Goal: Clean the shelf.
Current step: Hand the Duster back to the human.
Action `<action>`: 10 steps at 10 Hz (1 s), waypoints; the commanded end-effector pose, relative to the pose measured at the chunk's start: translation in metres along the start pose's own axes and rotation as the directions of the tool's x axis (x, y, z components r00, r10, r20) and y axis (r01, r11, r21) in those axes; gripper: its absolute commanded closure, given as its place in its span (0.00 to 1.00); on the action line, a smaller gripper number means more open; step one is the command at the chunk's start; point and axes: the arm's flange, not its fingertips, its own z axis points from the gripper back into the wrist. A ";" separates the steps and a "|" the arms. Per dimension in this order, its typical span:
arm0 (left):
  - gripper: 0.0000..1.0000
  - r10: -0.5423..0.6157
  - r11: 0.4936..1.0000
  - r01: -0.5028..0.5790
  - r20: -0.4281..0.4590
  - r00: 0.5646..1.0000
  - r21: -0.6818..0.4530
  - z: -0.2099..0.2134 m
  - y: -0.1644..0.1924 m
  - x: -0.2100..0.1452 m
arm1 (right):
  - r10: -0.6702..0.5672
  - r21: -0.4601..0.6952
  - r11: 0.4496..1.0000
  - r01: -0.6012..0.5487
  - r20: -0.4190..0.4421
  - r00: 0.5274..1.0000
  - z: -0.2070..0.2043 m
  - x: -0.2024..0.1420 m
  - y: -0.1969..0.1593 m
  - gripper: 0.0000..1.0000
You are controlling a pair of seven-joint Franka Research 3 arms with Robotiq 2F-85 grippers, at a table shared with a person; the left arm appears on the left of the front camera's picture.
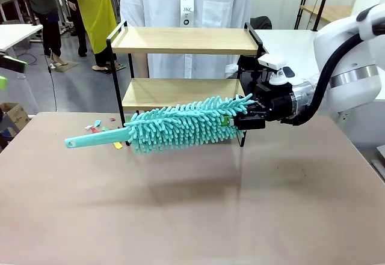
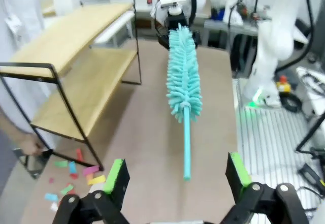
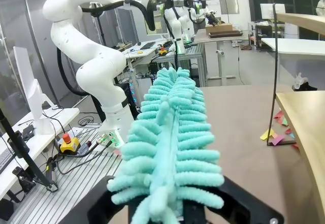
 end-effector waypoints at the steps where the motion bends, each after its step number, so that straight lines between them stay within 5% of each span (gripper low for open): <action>1: 0.00 -0.004 1.000 0.005 0.087 0.996 -0.019 0.007 0.012 -0.009 | 0.004 0.011 1.000 -0.004 0.007 1.000 -0.001 0.003 0.001 1.00; 3: 0.00 0.036 0.999 -0.036 0.019 0.999 0.002 -0.006 0.019 -0.013 | 0.004 0.011 1.000 -0.004 0.007 1.000 -0.001 0.003 0.001 1.00; 4: 0.00 0.019 1.000 -0.020 0.061 0.998 0.008 0.015 0.008 -0.015 | 0.004 0.011 1.000 -0.004 0.007 1.000 -0.001 0.003 0.001 1.00; 5: 0.00 0.019 1.000 -0.020 0.061 0.998 0.008 0.015 0.008 -0.015 | 0.000 0.000 1.000 0.000 0.000 1.000 0.000 0.000 0.000 0.84; 7: 0.00 0.019 1.000 -0.020 0.061 0.998 0.008 0.015 0.008 -0.015 | 0.022 -0.054 0.998 -0.016 0.108 0.994 0.021 0.034 0.013 0.84; 10: 0.00 0.019 1.000 -0.020 0.061 0.998 0.008 0.015 0.008 -0.015 | 0.089 -0.131 0.989 -0.069 0.157 0.983 0.045 0.074 0.033 0.84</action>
